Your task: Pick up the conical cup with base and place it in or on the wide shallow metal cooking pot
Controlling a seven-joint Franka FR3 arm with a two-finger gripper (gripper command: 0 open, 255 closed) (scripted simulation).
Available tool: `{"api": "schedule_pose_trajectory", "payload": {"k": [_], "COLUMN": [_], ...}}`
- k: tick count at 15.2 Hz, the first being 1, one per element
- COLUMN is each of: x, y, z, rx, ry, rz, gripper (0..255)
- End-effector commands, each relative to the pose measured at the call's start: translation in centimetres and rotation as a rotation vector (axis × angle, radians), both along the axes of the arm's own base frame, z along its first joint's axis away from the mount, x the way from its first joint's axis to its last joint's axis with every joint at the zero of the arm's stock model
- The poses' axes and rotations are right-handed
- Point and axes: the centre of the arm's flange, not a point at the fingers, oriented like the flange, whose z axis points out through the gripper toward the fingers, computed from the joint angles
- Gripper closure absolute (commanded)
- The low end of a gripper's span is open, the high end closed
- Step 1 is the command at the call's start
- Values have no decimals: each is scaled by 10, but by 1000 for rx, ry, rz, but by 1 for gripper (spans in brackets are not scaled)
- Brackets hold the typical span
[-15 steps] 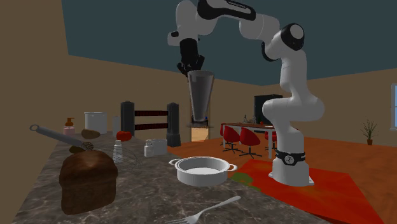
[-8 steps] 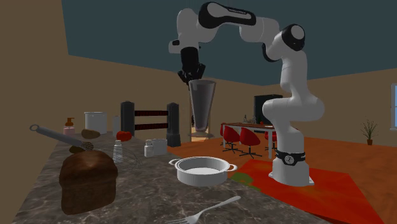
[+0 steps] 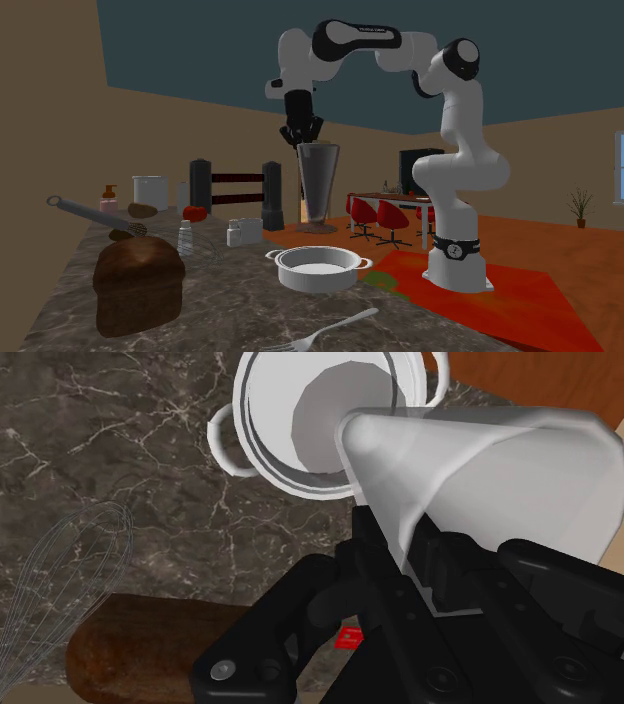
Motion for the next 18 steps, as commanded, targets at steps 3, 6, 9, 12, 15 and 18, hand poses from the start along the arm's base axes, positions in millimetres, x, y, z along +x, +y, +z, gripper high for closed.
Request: {"api": "schedule_pose_trajectory", "payload": {"k": [3, 6, 9, 12, 15, 18], "x": [0, 0, 0, 0, 0, 0], "y": [-1, -1, -1, -1, -1, -1], "z": [-21, -37, -53, -69, -77, -78], "rx": [-1, -1, -1, -1, -1, -1], "ry": [-1, -1, -1, -1, -1, -1], "rz": [0, 0, 0, 0, 0, 0], "gripper": [255, 255, 255, 255, 255, 255]}}
